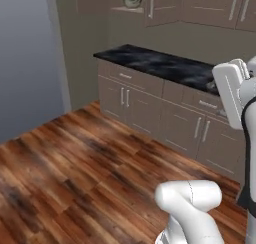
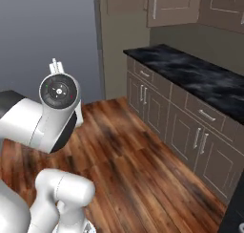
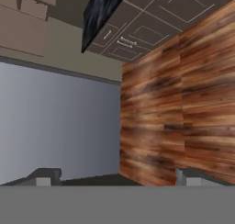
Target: Pick up the bowls from the cabinet and place each bowl in front of a stool on the dining counter.
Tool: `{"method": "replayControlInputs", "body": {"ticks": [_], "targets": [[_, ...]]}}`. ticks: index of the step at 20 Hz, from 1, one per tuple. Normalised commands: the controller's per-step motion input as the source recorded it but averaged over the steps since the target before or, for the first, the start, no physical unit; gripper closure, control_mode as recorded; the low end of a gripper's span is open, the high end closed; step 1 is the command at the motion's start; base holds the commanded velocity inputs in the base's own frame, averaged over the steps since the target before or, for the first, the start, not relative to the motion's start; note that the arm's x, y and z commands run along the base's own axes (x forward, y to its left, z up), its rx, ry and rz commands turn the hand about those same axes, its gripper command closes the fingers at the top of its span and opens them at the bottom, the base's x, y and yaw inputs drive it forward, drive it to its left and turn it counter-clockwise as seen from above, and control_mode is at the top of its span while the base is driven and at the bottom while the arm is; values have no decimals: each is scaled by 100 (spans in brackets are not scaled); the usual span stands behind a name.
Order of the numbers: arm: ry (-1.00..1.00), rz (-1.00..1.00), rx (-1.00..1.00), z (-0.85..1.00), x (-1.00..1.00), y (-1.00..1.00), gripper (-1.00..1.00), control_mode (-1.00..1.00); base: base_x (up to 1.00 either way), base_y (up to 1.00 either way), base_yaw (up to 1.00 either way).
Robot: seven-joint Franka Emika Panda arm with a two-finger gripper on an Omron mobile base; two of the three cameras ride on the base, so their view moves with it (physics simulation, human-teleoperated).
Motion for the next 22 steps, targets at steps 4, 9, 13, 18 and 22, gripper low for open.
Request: {"method": "replayControlInputs", "body": {"ticks": [4, 9, 13, 18, 22], "targets": [[0, 0, 0, 0, 0, 0, -100, 100, 100, 64, -40], [0, 0, 0, 0, 0, 0, -100, 100, 100, 70, -40], [0, 0, 0, 0, 0, 0, -100, 100, 100, 80, -40], [0, 0, 0, 0, 0, 0, -100, 100, 100, 87, -40], [0, 0, 0, 0, 0, 0, -100, 100, 100, 98, -42]]}}
